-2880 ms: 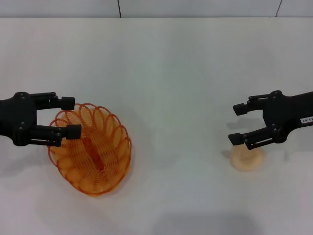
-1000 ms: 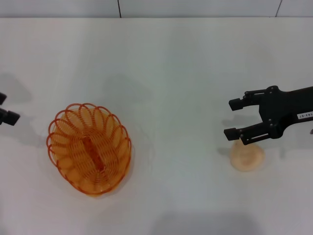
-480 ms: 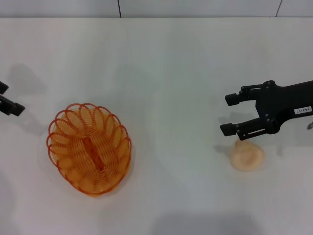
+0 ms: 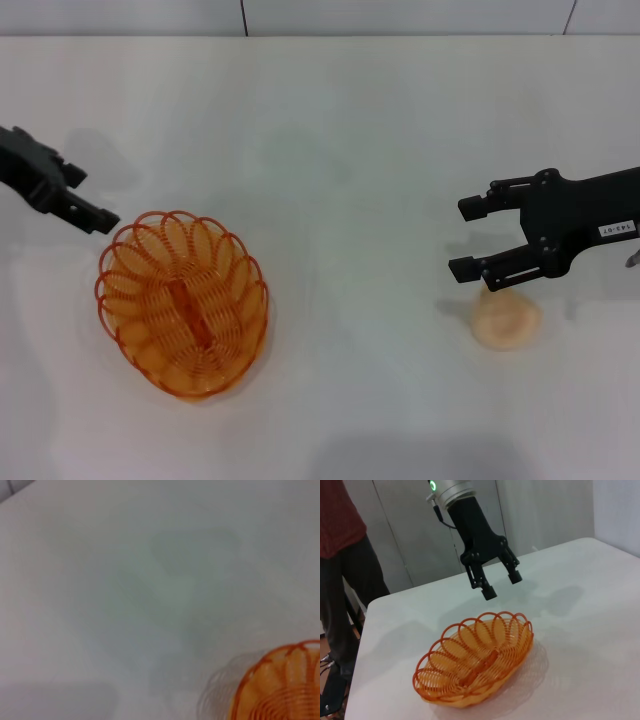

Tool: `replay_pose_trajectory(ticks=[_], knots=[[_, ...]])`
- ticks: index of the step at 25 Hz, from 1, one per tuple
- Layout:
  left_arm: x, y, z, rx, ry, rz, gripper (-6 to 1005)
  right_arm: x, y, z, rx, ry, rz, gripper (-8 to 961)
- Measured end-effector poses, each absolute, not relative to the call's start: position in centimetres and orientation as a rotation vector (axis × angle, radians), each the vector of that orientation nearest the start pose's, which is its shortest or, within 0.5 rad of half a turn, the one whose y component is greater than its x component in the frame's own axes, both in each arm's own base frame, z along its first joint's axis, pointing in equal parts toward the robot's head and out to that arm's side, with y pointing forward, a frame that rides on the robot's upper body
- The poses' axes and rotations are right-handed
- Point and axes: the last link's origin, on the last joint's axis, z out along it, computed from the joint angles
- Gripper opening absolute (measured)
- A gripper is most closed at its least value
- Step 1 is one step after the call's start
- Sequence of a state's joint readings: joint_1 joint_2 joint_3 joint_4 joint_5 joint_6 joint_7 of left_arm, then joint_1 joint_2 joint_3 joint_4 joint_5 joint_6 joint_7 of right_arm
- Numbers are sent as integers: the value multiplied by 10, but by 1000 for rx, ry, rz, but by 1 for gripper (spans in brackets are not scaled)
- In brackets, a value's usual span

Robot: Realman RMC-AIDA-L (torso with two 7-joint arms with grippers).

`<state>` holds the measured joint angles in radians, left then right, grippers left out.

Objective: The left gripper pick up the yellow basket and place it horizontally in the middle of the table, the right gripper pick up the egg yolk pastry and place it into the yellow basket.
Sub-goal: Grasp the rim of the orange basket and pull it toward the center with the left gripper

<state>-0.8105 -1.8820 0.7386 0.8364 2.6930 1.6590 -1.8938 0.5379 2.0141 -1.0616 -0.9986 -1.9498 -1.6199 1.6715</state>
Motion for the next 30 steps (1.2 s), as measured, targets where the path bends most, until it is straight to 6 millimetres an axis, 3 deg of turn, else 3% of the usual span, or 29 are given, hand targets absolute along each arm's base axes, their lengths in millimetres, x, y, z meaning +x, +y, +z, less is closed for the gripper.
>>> replay_pose_trajectory(ticks=[10,30], knots=[[-254,396,68,-2786,-821,398,891,203,342,21,-2986,409,403,807],[-259,391,51,-2805,-840,437,891,205,341,19,-2996,417,388,800]])
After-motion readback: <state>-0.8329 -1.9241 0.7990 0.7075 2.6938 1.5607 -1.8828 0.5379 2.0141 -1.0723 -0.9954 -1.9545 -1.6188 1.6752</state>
